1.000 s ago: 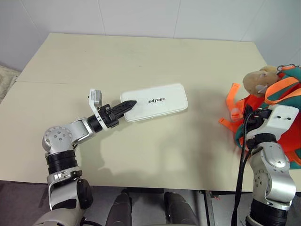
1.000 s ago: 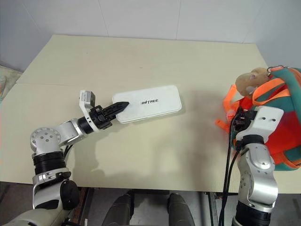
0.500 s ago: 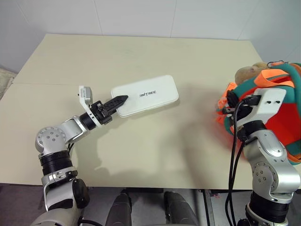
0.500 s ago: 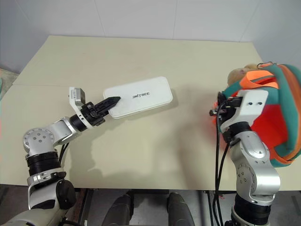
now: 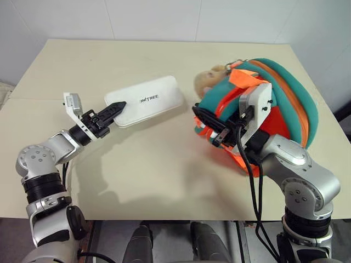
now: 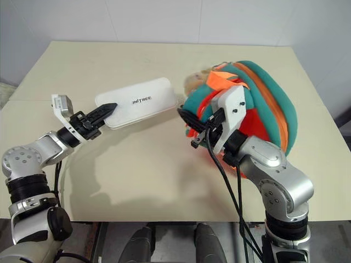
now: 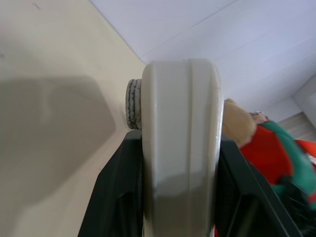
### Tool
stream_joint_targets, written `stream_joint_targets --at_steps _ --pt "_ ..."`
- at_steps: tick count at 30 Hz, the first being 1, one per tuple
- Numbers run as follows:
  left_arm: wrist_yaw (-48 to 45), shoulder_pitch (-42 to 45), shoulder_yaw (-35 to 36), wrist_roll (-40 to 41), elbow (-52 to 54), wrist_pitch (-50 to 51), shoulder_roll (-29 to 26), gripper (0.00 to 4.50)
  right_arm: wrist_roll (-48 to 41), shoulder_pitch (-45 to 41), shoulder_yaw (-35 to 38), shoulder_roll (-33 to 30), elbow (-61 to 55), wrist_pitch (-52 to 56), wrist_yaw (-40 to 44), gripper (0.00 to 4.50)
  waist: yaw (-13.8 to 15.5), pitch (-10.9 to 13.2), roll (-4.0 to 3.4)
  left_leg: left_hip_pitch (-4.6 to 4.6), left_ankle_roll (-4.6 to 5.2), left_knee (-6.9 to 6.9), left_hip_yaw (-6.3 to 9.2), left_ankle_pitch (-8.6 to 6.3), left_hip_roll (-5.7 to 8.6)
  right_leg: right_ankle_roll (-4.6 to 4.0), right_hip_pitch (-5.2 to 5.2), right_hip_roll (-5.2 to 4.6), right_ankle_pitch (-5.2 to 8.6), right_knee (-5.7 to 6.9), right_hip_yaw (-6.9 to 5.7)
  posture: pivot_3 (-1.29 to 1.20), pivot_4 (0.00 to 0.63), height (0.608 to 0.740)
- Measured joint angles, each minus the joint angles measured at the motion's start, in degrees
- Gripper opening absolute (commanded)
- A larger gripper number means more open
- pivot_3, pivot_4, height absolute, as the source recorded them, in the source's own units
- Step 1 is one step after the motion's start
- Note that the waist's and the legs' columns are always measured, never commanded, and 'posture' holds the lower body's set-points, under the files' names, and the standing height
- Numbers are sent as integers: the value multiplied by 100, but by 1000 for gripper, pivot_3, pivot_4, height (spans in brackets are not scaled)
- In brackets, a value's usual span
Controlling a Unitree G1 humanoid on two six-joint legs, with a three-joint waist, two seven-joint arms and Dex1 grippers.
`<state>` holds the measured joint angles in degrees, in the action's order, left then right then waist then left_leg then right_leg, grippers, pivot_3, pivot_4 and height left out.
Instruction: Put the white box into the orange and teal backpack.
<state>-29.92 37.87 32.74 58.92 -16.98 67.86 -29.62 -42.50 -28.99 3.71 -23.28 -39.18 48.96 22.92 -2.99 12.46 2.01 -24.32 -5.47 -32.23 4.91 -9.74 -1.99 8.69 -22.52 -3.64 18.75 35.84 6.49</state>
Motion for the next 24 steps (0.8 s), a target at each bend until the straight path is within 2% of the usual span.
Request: stream_joint_targets --at_steps 4,10,15,20,24 --pt "-87 -11 9 0 -3 -35 -124 1318 -612 -100 63 -372 -45 29 515 0 -2 0 0 0 0 10 0 0 0 -2 -3 -1 7 -1 -1 0 150 740" --pt "-303 -39 0 -69 -256 -89 -518 1318 -1423 387 382 -1211 -190 -242 1948 0 -8 0 0 0 -1 12 -1 -3 0 1 -5 0 18 3 -3 0 150 740" --pt "-586 -29 -52 -196 -453 -170 -836 1318 -1968 607 609 -1677 -283 -442 2827 0 -1 0 1 1 -1 10 -1 -3 0 0 -3 -1 19 3 -3 0 150 740" --pt "-999 -17 -305 -366 -593 -225 -1076 1318 -1764 808 628 -2430 -289 -970 4348 0 24 0 3 1 -2 7 -1 -3 0 0 -1 0 20 0 -6 0 150 740" --pt "-1414 -23 -502 -495 -572 -344 -1263 1318 -1033 814 559 -2835 275 -1774 5435 0 11 0 3 2 -2 2 -2 -3 0 0 -1 0 20 2 -6 0 150 740"
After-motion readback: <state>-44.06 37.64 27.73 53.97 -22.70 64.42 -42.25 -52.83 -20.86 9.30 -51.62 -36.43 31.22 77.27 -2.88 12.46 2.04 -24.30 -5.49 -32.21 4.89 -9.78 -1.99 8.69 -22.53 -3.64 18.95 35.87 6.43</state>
